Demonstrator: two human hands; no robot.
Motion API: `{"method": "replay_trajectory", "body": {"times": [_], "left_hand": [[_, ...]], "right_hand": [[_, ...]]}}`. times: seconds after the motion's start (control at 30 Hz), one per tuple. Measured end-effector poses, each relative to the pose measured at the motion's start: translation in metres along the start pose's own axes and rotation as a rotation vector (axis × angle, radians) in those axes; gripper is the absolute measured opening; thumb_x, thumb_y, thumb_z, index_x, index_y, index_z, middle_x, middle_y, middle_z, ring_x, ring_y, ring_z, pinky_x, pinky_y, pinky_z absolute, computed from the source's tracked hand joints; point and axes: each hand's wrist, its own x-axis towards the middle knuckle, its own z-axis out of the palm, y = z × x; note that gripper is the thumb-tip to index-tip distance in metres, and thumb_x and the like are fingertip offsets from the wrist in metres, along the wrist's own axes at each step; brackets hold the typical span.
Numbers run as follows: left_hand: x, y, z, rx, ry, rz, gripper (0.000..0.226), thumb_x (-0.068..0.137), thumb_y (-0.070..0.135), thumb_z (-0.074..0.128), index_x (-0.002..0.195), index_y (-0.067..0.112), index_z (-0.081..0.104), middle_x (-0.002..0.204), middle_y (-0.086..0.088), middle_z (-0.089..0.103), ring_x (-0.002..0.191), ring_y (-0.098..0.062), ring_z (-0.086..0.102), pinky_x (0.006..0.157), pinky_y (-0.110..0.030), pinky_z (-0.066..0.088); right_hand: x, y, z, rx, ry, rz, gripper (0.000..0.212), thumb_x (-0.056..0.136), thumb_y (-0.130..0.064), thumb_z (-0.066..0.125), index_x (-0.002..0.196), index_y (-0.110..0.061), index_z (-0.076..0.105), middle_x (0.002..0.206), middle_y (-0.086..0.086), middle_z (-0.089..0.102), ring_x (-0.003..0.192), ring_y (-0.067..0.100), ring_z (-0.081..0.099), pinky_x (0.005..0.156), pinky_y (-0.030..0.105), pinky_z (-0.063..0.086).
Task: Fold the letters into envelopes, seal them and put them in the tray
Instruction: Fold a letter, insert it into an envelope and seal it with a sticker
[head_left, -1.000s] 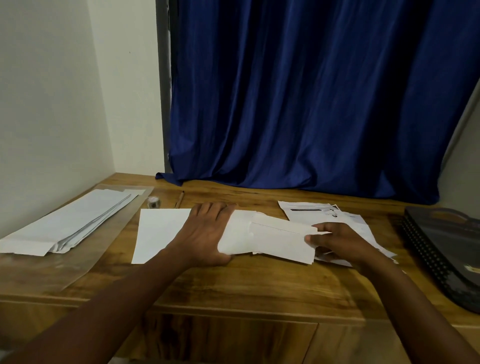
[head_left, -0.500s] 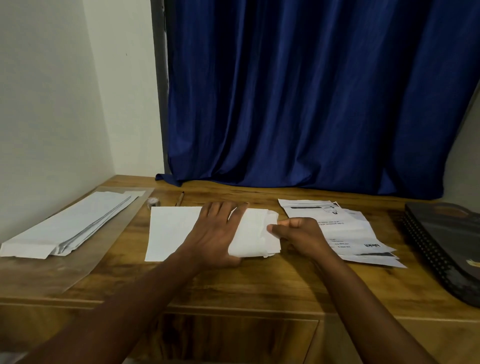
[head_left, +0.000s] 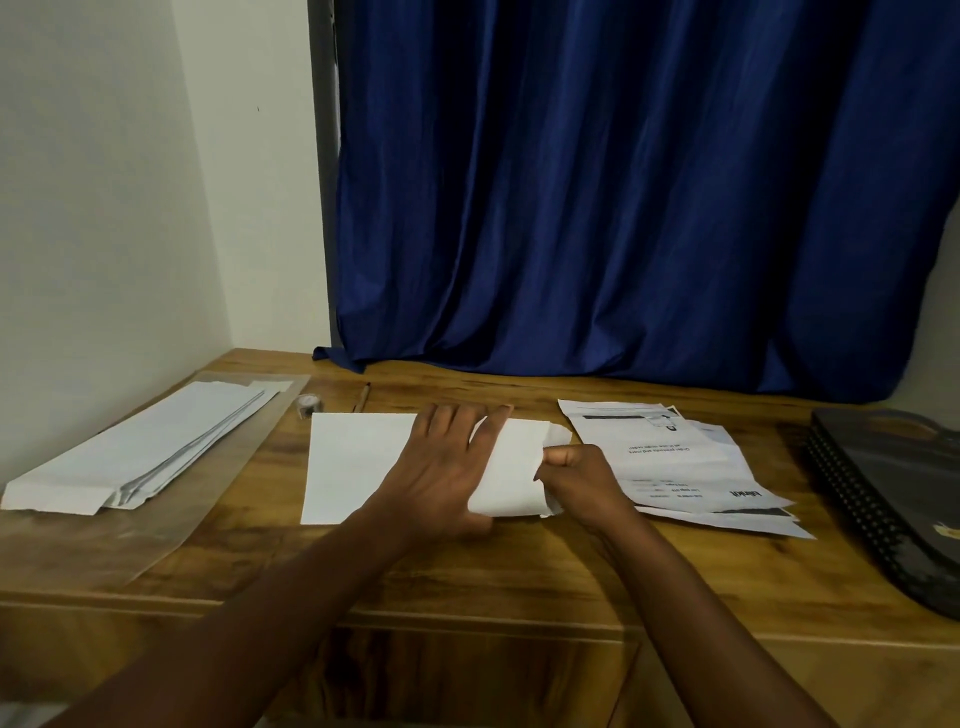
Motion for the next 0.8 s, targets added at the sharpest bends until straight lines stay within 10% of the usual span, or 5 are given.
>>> {"method": "replay_trajectory", "body": {"times": [0.13,0.3,0.5,0.8], "left_hand": [[0.000,-0.001,0.000,0.000,0.006,0.008,0.123,0.069,0.069,0.073,0.160,0.024,0.003,0.158,-0.005,0.024,0.138,-0.025,0.028,0.119,-0.044,0.022],[-0.003,-0.011,-0.002,-0.016,0.020,-0.027,0.126,0.065,0.074,0.069,0.159,0.025,0.002,0.156,-0.004,0.025,0.136,-0.024,0.030,0.118,-0.044,0.025],[0.005,-0.010,-0.003,-0.052,0.055,-0.151,0.128,0.062,0.083,0.062,0.158,0.029,-0.004,0.159,-0.003,0.023,0.139,-0.025,0.030,0.118,-0.046,0.028],[0.029,-0.014,-0.011,-0.249,-0.067,-0.308,0.146,0.046,0.103,0.055,0.158,0.034,-0.007,0.166,0.000,0.018,0.148,-0.025,0.027,0.119,-0.051,0.029]], "right_hand": [[0.000,-0.005,0.007,-0.048,-0.007,0.014,0.026,0.094,-0.002,0.063,0.119,-0.002,0.072,0.110,0.004,0.062,0.103,0.024,0.056,0.072,0.029,0.054],[-0.005,0.003,-0.001,0.235,0.032,-0.043,0.007,0.094,-0.024,0.070,0.093,-0.019,0.074,0.098,-0.002,0.076,0.094,0.018,0.070,0.073,0.026,0.059],[-0.009,0.020,0.009,0.714,-0.153,0.109,0.080,0.064,-0.049,0.089,0.132,-0.020,0.057,0.122,0.010,0.073,0.110,0.032,0.072,0.092,0.056,0.059],[0.023,-0.007,0.011,0.745,-0.036,0.175,0.034,0.095,-0.017,0.071,0.122,-0.008,0.052,0.112,0.016,0.073,0.095,0.032,0.075,0.068,0.046,0.064]]}}
